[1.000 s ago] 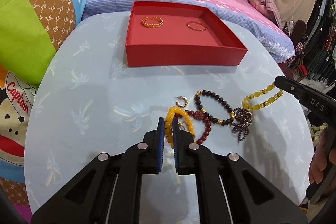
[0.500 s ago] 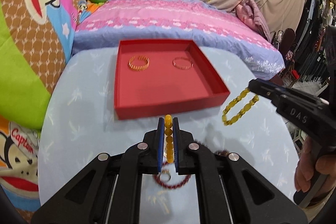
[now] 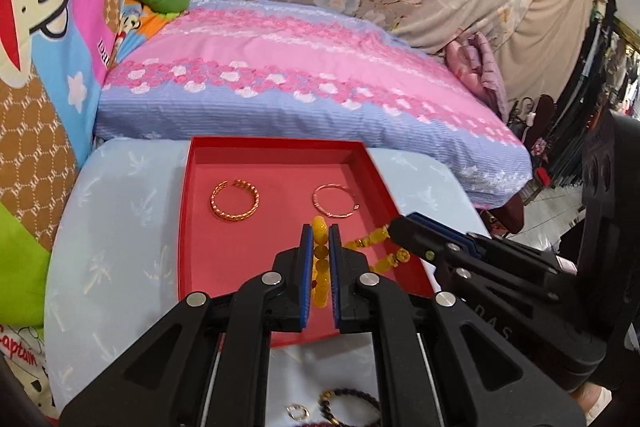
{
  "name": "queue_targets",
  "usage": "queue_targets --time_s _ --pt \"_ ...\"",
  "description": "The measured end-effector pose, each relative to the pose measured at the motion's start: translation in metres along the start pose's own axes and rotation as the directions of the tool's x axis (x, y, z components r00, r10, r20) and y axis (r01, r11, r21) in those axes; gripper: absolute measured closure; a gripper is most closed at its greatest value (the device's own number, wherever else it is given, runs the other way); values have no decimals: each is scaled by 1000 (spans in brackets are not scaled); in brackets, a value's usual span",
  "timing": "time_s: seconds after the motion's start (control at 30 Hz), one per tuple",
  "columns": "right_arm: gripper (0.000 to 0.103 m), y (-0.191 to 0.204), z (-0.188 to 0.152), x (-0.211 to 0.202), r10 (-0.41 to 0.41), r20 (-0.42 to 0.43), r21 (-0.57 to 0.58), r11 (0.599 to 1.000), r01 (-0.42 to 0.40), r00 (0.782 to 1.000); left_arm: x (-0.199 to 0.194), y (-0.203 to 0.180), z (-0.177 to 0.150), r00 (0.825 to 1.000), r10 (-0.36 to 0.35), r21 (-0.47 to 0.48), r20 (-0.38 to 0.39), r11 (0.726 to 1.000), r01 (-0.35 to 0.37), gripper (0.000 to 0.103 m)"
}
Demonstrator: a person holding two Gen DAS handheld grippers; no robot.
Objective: Organize jewelry
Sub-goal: 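Carry both yellow bracelets into the red box and open both tools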
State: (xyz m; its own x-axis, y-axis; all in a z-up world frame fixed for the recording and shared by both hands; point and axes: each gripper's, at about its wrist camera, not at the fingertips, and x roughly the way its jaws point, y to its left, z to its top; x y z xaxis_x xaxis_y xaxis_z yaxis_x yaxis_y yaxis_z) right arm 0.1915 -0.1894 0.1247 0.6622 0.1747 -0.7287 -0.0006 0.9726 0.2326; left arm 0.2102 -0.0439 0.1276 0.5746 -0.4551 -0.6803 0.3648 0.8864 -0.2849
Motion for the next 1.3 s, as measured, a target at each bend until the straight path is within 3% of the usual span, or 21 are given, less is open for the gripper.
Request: queue_targets --time_s 0.13,0.33,0.67,0.83,0.9,0.97,1.0,1.03,1.3 --pt "94 -14 -11 32 -51 -64 5 999 51 997 36 16 -11 997 31 -8 -64 999 -32 96" --pt "94 -36 -24 56 -128 -111 3 992 130 985 68 36 -35 979 159 37 -127 987 -155 95" --pt "94 -36 -8 69 -166 -83 -24 986 165 983 76 50 -31 958 266 72 -102 963 -260 95" --pt "93 -35 2 64 -165 -51 -10 986 164 985 73 57 -28 955 283 43 -94 959 -280 95" --pt "78 -37 3 60 -173 -34 -1 985 174 984 69 58 -28 954 285 31 -89 959 -283 90" --pt "65 -39 2 53 -176 -17 13 984 177 984 64 59 -29 953 293 22 -80 956 -292 79" --pt "62 -39 1 51 -178 -11 16 984 178 984 62 59 -29 951 301 19 -72 954 -300 71" --pt "62 -40 0 48 -181 -8 18 983 181 983 59 58 -29 953 297 15 -67 955 -296 68" --pt "62 -41 -21 23 -190 9 20 982 190 982 40 48 -36 954 296 1 -36 955 -297 64"
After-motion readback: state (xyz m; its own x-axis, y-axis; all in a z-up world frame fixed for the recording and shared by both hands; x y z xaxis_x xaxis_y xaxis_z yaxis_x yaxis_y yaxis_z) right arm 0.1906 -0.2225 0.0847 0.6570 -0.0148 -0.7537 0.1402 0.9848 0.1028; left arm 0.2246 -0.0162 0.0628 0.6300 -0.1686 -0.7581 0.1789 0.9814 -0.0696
